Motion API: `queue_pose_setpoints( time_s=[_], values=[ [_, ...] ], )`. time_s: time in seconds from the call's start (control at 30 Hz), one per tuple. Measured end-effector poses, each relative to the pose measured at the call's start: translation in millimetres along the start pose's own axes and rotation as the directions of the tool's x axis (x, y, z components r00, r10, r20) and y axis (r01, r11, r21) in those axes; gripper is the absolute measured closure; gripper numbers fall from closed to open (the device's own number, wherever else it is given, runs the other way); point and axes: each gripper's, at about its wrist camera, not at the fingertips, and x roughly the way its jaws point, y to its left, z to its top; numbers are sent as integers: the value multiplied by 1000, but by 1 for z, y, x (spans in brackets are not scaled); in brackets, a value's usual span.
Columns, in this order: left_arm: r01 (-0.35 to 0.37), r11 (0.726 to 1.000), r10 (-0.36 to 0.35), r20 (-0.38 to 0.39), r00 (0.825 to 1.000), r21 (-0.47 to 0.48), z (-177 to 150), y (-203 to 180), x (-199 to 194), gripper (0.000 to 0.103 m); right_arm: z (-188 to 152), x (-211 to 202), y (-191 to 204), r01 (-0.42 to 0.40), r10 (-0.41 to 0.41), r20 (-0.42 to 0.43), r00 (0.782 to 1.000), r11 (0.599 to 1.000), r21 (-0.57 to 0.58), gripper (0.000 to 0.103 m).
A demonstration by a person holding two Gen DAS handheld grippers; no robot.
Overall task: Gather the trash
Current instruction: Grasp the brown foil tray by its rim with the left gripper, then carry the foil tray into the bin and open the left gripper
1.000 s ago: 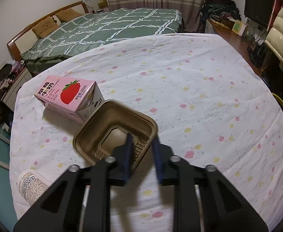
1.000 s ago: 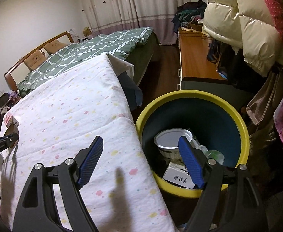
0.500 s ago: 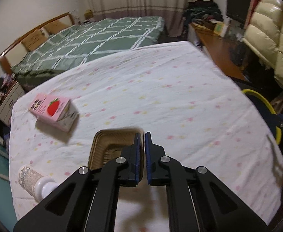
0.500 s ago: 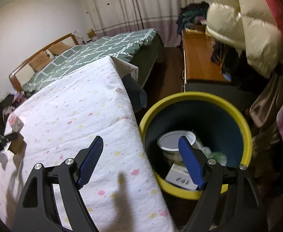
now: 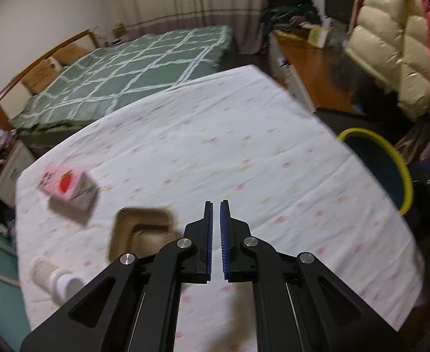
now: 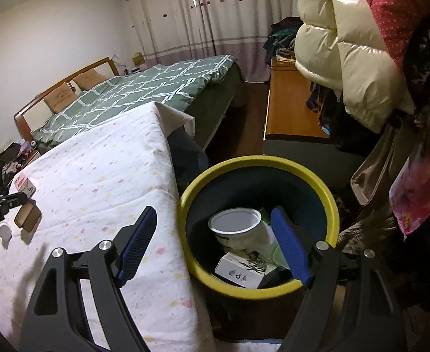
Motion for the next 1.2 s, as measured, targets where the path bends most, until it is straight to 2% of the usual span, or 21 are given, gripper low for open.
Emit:
queue_pose_setpoints(
  time_s=[0.1,0.2,0.23,0.27,0.3,0.4,0.53,0.6,0.63,0.67,0.77,0.97,1.2],
  values=[
    [-42,999,42,-56,998,-5,-10,11,11,97,-3,4,3,-18,18,-11,1000,1000,3,27],
    [-73,997,73,-78,994,-1,-16,17,17,96,-4,2,5,-25,25,-12,1000,1000,-2,27],
    [-86,996,86,-74,994,2,-17,18,17,79,-3,1,5,-24,24,-10,1000,1000,-3,27],
    [-100,995,100,-70,993,5,-17,19,18,49,-3,0,3,-22,22,-8,1000,1000,-1,27],
    [-116,993,117,-57,992,14,-17,18,17,40,-3,0,2,-20,20,-6,1000,1000,2,27],
    [-124,992,126,-61,990,35,-17,14,20,53,-1,-1,-2,-10,10,-3,1000,1000,10,27],
    [-114,993,115,-111,987,13,-17,20,35,69,-2,0,-4,-10,10,-8,1000,1000,17,27],
    [-105,994,105,-137,985,4,-18,22,42,80,-2,1,-4,-11,11,-12,1000,1000,16,27],
    [-100,995,99,-149,984,2,-19,23,46,91,-3,1,-4,-12,12,-13,1000,1000,15,27],
    [-93,996,92,-159,983,0,-20,23,48,97,-3,1,-4,-13,13,-14,1000,1000,15,27],
    [-84,996,84,-150,985,3,-20,19,47,98,-3,1,-5,-12,12,-11,1000,1000,17,27],
    [-36,998,40,-69,997,54,-6,-11,23,98,-2,-5,-14,-2,2,2,1000,1000,22,27],
    [86,979,-87,-4,996,183,24,-88,2,98,-6,-26,-37,40,-40,21,999,999,27,27]
  ],
)
